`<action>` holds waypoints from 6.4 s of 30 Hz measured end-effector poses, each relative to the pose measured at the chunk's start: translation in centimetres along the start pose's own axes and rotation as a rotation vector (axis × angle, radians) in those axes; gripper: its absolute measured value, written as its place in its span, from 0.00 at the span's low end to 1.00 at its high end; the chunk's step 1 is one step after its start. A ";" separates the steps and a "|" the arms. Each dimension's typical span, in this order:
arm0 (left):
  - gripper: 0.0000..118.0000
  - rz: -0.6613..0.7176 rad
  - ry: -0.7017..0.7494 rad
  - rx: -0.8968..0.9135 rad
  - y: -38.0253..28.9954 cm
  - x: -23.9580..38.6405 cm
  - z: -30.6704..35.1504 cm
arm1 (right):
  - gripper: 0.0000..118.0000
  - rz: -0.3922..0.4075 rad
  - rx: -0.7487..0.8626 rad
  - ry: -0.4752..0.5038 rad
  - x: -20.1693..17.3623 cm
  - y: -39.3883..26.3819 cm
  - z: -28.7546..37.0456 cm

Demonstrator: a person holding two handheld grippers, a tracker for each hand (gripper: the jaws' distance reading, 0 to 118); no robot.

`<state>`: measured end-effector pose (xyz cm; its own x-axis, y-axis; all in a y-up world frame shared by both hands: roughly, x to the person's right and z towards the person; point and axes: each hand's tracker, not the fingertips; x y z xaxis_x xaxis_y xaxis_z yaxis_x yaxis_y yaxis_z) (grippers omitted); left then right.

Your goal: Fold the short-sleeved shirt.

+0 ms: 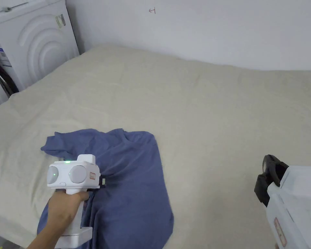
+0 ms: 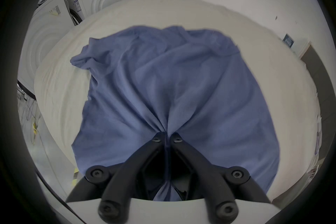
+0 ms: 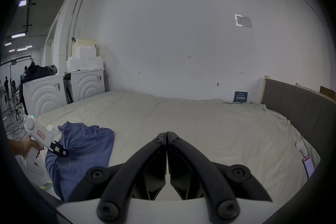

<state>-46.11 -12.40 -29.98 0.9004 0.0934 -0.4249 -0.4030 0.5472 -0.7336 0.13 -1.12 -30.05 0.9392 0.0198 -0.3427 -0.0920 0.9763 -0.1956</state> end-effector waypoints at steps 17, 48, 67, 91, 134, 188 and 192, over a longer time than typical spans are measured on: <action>0.00 -0.234 -0.405 0.378 9.6 17.1 15.9 | 0.00 -0.033 0.099 -0.134 7.9 1.4 7.4; 0.00 -0.627 -0.611 -0.057 -4.0 41.5 5.5 | 0.00 -0.060 0.076 -0.402 18.2 -0.7 13.6; 0.67 -0.617 -0.375 -0.084 -7.0 40.9 1.5 | 0.00 -0.048 0.041 -0.380 17.4 -1.0 13.5; 0.88 -0.385 -0.265 0.826 -5.5 25.6 16.8 | 0.00 -0.043 0.117 -0.347 15.0 1.9 13.0; 0.00 -0.303 -0.264 0.272 -5.6 22.0 8.6 | 0.00 -0.036 0.080 -0.313 14.4 0.2 10.8; 0.00 -0.298 -0.322 0.009 -7.3 21.6 3.7 | 0.79 -0.367 -0.698 -0.137 20.6 -8.8 -20.8; 0.00 -0.295 -0.325 0.004 -7.4 21.4 3.7 | 0.73 -0.311 -0.758 -0.145 19.6 -9.7 -22.5</action>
<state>-23.24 -11.38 -31.74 0.9819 0.1894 -0.0082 -0.1210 0.5924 -0.7965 12.01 -15.06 -55.59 0.9871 -0.1485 -0.0595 0.0293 0.5333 -0.8454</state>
